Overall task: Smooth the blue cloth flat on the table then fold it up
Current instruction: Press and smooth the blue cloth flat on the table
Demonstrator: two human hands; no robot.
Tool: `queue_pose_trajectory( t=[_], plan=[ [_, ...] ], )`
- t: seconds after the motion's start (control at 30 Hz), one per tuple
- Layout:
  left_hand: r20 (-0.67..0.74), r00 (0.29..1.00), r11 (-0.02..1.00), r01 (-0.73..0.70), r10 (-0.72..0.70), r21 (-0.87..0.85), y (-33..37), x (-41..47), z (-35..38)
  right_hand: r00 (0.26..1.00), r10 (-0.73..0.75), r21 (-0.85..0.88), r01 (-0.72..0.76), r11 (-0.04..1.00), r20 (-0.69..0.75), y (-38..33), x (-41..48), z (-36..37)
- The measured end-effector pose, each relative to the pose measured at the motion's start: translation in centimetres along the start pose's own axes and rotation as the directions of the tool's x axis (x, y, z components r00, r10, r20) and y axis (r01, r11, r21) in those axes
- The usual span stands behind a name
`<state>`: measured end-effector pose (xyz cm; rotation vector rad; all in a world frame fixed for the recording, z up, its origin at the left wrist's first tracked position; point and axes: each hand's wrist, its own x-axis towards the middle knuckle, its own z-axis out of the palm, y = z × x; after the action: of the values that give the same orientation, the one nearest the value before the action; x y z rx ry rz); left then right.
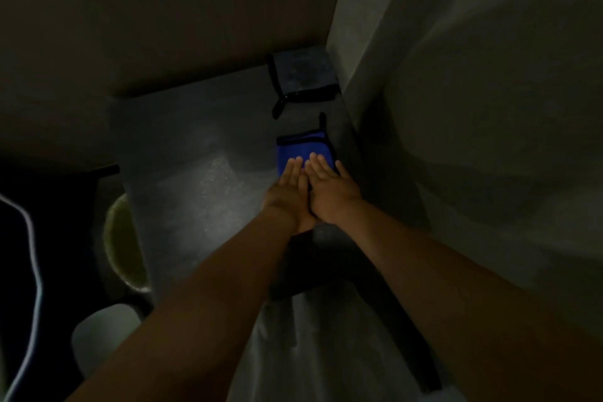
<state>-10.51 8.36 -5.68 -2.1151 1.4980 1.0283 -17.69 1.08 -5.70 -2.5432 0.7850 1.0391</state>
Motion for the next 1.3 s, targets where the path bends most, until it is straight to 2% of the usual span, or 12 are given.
queue_pose_trajectory(
  t=[0.13,0.53,0.77,1.3],
  plan=[
    [0.022,0.999,1.000,0.024,-0.024,0.005,-2.4,-1.5,0.5,0.999,0.012,0.091,-0.016,0.996,0.043,-3.3,0.1,-0.1],
    [-0.015,0.998,0.977,0.060,-0.065,-0.207,-6.6,-4.3,1.6,0.998,0.023,0.087,-0.027,0.996,0.051,-8.3,0.4,-0.7],
    [-0.030,0.997,0.976,0.070,-0.077,-0.205,-6.9,-4.6,1.9,0.997,0.056,0.056,-0.059,0.997,0.049,-8.9,0.3,-0.8],
    [-0.026,0.989,0.964,0.136,-0.145,-0.229,-10.1,-6.4,3.2,0.999,0.014,0.070,-0.017,0.997,0.048,-12.7,0.7,-0.7]
  ],
)
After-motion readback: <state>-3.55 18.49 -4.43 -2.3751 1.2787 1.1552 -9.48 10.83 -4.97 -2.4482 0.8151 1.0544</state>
